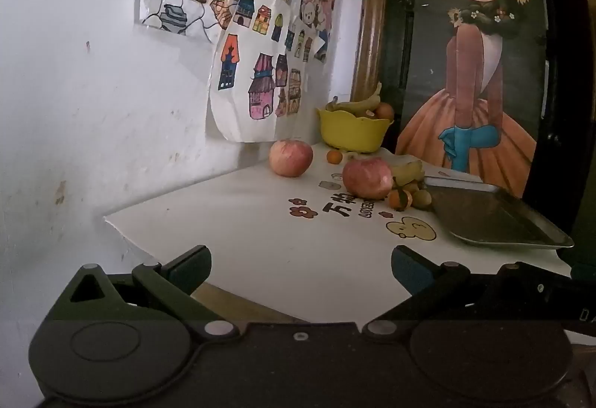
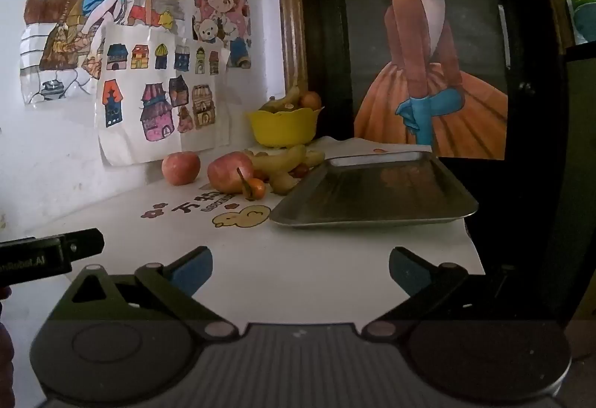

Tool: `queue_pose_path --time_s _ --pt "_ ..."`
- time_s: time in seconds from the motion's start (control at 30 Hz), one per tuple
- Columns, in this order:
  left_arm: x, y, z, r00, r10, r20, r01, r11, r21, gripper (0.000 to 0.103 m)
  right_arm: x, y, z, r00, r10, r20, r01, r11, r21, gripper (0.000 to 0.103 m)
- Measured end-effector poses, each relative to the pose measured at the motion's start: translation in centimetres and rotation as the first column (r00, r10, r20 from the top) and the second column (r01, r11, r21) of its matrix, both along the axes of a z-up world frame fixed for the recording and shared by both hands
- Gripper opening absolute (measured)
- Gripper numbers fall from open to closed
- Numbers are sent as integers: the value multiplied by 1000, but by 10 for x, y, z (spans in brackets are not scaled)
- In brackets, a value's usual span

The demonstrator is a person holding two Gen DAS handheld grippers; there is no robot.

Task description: Organize fruits

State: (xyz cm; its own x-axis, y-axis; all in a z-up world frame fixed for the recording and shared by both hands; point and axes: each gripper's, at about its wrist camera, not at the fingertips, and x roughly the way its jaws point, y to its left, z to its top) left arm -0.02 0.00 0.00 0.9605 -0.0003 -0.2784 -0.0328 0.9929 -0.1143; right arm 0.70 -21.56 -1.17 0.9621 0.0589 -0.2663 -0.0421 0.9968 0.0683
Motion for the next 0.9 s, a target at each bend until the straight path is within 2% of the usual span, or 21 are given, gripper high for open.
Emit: queue_pose_path --time_s 0.9 --pt "0 0 0 1000 1 -4 -1 1000 -1 102 0 1 0 1000 1 -6 -1 1000 1 103"
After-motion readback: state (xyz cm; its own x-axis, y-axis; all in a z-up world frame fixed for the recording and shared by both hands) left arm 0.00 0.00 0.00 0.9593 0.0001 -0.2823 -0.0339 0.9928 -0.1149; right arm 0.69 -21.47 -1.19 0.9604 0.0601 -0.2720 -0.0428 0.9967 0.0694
